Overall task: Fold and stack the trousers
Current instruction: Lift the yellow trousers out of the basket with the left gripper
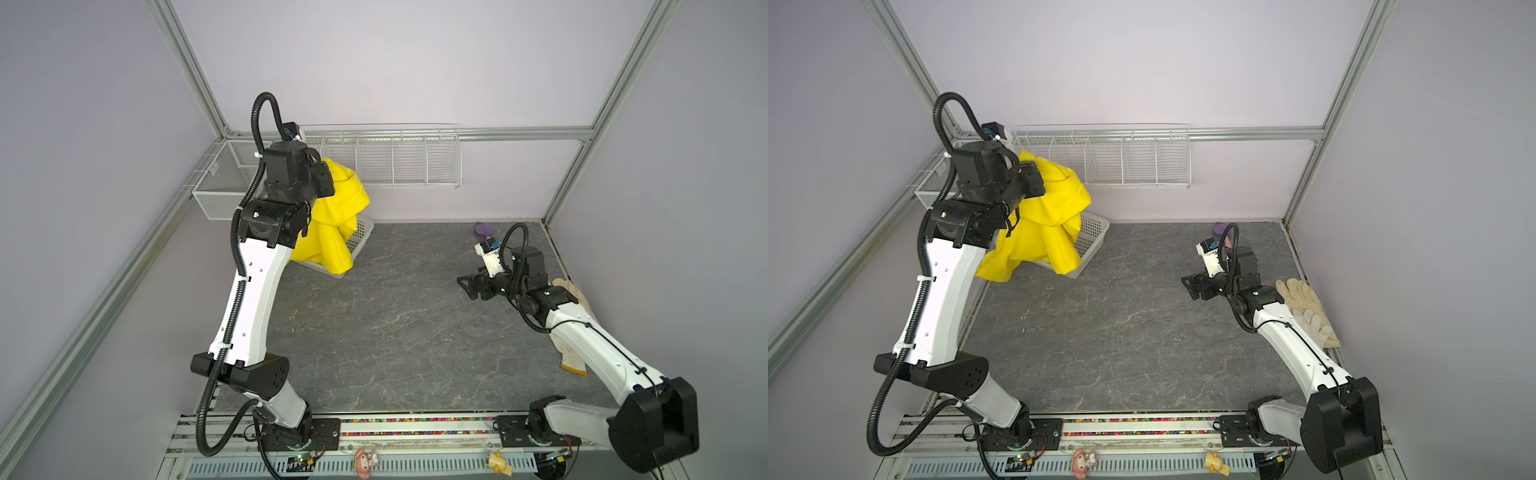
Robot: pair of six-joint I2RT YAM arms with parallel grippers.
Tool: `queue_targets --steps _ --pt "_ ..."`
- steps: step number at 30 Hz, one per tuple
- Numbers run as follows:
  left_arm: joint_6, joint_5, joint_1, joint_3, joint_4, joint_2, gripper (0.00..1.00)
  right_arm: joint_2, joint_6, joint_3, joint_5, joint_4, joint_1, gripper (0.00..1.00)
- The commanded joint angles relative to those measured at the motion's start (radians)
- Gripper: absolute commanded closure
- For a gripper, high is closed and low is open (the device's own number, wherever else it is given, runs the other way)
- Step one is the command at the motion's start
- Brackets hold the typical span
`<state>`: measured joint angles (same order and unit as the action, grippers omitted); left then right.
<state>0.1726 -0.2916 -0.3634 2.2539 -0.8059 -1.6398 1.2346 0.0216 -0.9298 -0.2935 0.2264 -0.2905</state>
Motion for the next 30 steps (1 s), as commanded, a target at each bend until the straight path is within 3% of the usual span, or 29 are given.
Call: queue_targets --steps 1,3,6,10,15,20,23,26,30 --pt "-0.05 -0.041 -0.074 0.139 0.078 0.047 1.0 0.008 -0.015 0.014 -0.02 -0.045 -0.009 0.12" --pt "-0.041 -0.011 -0.121 0.186 0.062 0.058 1.0 0.006 -0.01 0.01 -0.011 -0.043 -0.008 0.12" --pt "0.027 0.139 -0.162 0.183 0.062 0.104 1.0 0.001 0.007 -0.002 0.013 -0.029 -0.007 0.12" --pt "0.215 0.367 -0.18 0.019 0.163 0.196 1.0 -0.017 0.015 -0.026 0.016 -0.015 0.016 0.12" --pt "0.409 0.465 -0.209 -0.342 0.294 0.326 1.0 -0.071 0.045 -0.04 -0.043 0.02 0.042 0.12" --pt "0.629 0.548 -0.207 -0.917 0.564 0.451 1.0 -0.142 0.139 -0.013 -0.165 0.091 0.043 0.12" --pt "0.689 0.577 -0.206 -1.137 0.656 0.48 1.0 -0.164 0.185 0.013 -0.209 0.134 0.026 0.12" --pt "0.624 0.454 -0.162 -1.249 0.509 0.518 1.0 -0.169 0.208 0.044 -0.194 0.155 -0.008 0.12" --pt "0.651 0.262 -0.072 -1.386 0.302 0.586 1.0 -0.139 0.143 0.111 -0.171 0.091 -0.038 0.11"
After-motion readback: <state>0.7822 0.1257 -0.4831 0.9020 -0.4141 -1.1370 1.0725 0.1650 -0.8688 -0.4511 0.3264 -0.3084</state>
